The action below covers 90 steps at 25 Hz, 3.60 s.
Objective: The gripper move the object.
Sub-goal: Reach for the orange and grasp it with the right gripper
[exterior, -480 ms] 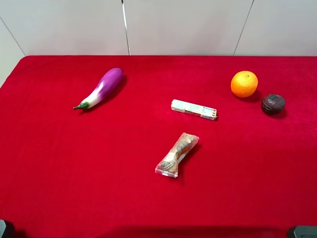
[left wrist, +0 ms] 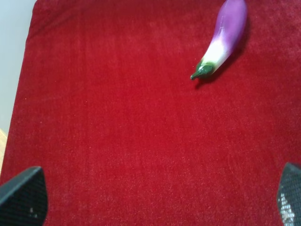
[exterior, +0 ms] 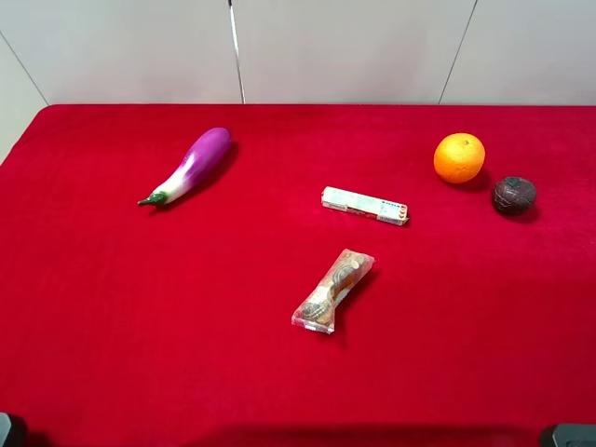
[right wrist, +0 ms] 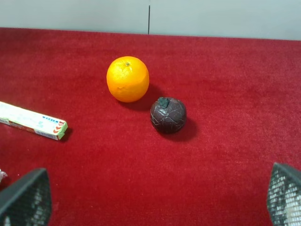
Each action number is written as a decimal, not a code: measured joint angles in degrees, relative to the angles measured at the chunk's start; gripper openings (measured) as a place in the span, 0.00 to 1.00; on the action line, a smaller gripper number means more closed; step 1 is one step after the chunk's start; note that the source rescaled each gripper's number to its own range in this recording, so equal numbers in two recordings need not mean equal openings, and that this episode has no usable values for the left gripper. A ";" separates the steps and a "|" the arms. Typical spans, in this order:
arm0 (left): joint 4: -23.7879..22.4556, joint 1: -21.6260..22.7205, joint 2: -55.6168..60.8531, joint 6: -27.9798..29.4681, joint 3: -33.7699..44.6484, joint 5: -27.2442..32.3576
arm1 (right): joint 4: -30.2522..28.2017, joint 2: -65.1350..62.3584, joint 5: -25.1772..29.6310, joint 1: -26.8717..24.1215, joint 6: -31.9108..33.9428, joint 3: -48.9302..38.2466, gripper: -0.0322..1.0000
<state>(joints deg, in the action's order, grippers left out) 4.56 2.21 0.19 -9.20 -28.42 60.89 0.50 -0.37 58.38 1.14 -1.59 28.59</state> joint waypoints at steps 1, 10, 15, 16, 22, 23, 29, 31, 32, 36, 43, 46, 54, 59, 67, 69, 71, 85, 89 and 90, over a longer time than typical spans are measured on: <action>0.00 0.00 0.00 0.00 0.00 0.00 | 0.00 0.00 0.00 0.00 0.00 0.00 1.00; 0.00 0.00 0.00 0.00 0.00 0.00 | 0.77 10.08 -0.93 0.00 -0.57 4.14 1.00; 0.00 0.00 0.00 0.00 0.00 0.00 | 0.90 22.03 -2.10 0.00 -0.66 9.62 1.00; 0.00 0.00 0.00 0.00 0.00 0.00 | 0.90 24.59 -2.23 0.00 -0.66 10.74 1.00; 0.00 0.00 0.00 0.00 0.00 0.00 | 0.90 39.11 -2.76 0.00 -0.85 17.28 1.00; 0.00 0.00 0.00 0.00 0.00 0.00 | 0.90 41.65 -2.82 0.00 -0.85 18.57 1.00; 0.00 0.00 0.00 0.00 0.00 0.00 | 0.96 54.63 -2.72 0.00 -1.29 27.19 1.00; 0.00 0.00 0.00 0.00 0.00 0.00 | 1.09 58.62 -1.89 0.00 -1.44 30.91 1.00; 0.00 0.00 0.00 0.00 0.00 0.00 | 1.09 60.55 -1.24 0.00 -1.44 32.50 1.00; 0.00 0.00 0.00 0.00 0.00 0.00 | 1.09 67.59 1.89 0.00 -1.49 39.76 1.00; 0.00 0.00 0.00 0.00 0.00 0.00 | 1.54 78.87 7.06 0.00 -1.49 50.47 1.00; 0.00 0.00 0.00 0.00 0.00 0.00 | 3.00 83.99 8.77 0.00 -1.73 53.84 1.00; 0.00 0.00 0.00 0.00 0.00 0.00 | 8.73 95.62 9.21 0.00 -3.55 59.15 1.00; 0.00 0.00 0.00 0.00 0.00 0.00 | 9.05 100.95 8.17 0.18 -3.57 60.23 1.00; 0.00 0.00 0.00 0.00 0.00 0.00 | 10.15 107.62 4.95 0.18 -4.67 60.29 1.00; 0.00 0.00 0.00 0.06 0.00 0.00 | 10.55 109.44 3.96 0.18 -4.80 60.29 1.00; 0.00 0.00 0.00 0.06 0.00 0.00 | 10.98 111.37 3.18 0.18 -5.08 60.29 1.00; 0.00 0.00 0.00 0.01 0.00 0.00 | 11.76 121.12 -0.68 0.18 -6.18 63.68 1.00; 0.00 0.00 0.00 0.01 0.00 0.00 | 11.76 123.55 -0.48 0.18 -6.18 65.03 1.00; 0.00 0.00 0.00 0.01 0.00 0.00 | 11.76 123.99 -0.48 0.18 -6.18 65.24 1.00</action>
<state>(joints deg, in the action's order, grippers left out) 4.56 2.21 0.19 -9.20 -28.42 60.89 12.26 123.62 57.90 1.32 -7.77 93.84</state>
